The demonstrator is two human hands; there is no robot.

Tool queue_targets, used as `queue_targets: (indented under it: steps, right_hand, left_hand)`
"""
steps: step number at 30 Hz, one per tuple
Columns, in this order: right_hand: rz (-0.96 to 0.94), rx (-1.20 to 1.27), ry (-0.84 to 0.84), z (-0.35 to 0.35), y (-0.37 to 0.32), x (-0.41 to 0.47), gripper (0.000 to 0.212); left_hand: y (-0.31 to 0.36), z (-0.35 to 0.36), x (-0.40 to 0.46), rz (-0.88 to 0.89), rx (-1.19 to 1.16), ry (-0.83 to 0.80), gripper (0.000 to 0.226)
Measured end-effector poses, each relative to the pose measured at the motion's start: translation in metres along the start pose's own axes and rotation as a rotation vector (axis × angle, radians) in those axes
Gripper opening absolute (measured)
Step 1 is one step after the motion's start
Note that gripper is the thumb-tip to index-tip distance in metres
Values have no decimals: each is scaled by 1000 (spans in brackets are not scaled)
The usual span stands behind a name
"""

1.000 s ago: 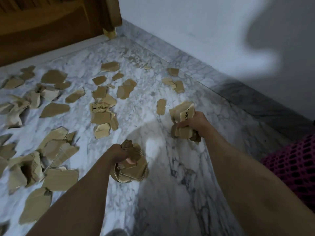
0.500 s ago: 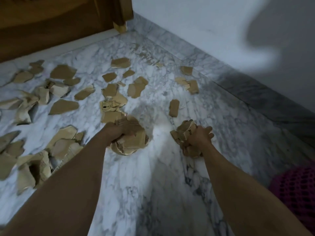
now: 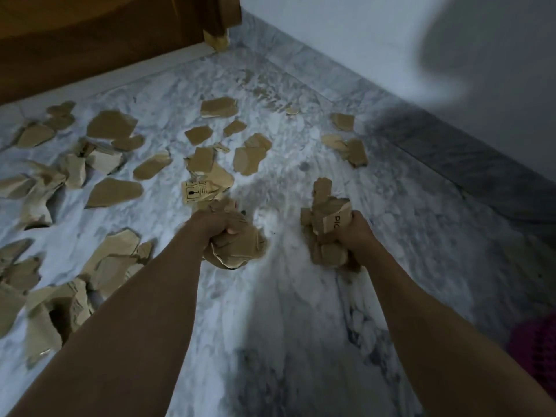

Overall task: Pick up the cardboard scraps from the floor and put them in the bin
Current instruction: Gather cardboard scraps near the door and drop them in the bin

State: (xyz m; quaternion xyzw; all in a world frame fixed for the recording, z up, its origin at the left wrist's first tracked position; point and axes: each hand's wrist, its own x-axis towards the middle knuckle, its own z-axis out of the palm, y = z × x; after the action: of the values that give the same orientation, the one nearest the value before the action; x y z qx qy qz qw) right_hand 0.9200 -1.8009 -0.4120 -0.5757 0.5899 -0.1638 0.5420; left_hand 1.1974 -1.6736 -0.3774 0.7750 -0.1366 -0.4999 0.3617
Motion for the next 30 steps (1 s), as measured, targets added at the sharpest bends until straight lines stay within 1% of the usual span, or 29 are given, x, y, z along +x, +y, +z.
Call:
queue_targets:
  steps: [2,3,4,6,7,8,9,11,12,13,15,16,17,18,19,20,22,23,24,25,26,28,30]
  right_hand:
    - [-11,118,29,5,-24,15,62]
    - [-3,144,52,7,-36,25,72]
    - [33,139,71,10,-43,41,87]
    - [152,27,108,16,-56,60,113]
    - [186,-57,111,22,-59,65,118]
    - [204,-154,109,29,-57,71,116]
    - [195,-252,123,38,-57,73,102]
    - [148,-413,249,55,-58,76,61]
    - [135,-437,301,61,-64,73,49]
    - [119,-461,311,66,-68,69,44]
    - [58,-549,198,69,-79,56,42]
    - [43,-568,133,69,-83,48,39]
    - [50,-568,101,67,-87,38,36]
    - [79,-551,118,65,-87,30,34]
    - [108,-527,179,63,-89,20,31]
    - [126,-511,268,62,-91,13,28]
    - [118,-508,389,62,-99,1,25]
    - [103,-499,412,62,-105,-2,25]
    - [85,-480,432,61,-112,-1,26]
    - [93,-456,441,58,-120,3,27]
    - [98,-430,434,56,-125,8,27]
    - [100,-408,402,48,-137,18,25]
    - [31,-387,368,28,-145,32,23]
  left_hand:
    - [-1,3,-2,-22,-5,-12,32]
    - [-1,3,1,-34,3,-19,30]
    - [-2,2,5,-48,26,-20,29]
    - [0,3,12,-75,81,-9,35]
    - [1,3,16,-71,114,-7,38]
    - [1,3,20,-62,160,-12,38]
    - [0,4,22,-56,186,-10,37]
    - [-1,6,24,-43,210,-7,38]
    - [-2,7,23,-48,223,2,42]
    - [-1,8,19,-53,224,13,46]
    - [-1,12,18,-58,204,40,52]
    - [-2,14,18,-64,180,40,58]
    - [-17,17,35,-61,111,12,69]
    - [-31,22,50,-70,19,-19,81]
    - [-38,26,54,-85,-78,-41,90]
    - [-37,32,51,-102,-153,-31,91]
    - [-12,46,33,-69,-249,-29,77]
    - [11,54,15,-35,-274,-25,74]
    - [35,61,-2,-15,-291,-28,77]
    - [48,72,-5,-16,-315,-32,79]
    - [62,82,-9,-26,-324,-41,75]
    - [81,99,-11,-80,-312,-75,57]
    - [98,115,-9,-142,-284,-94,43]
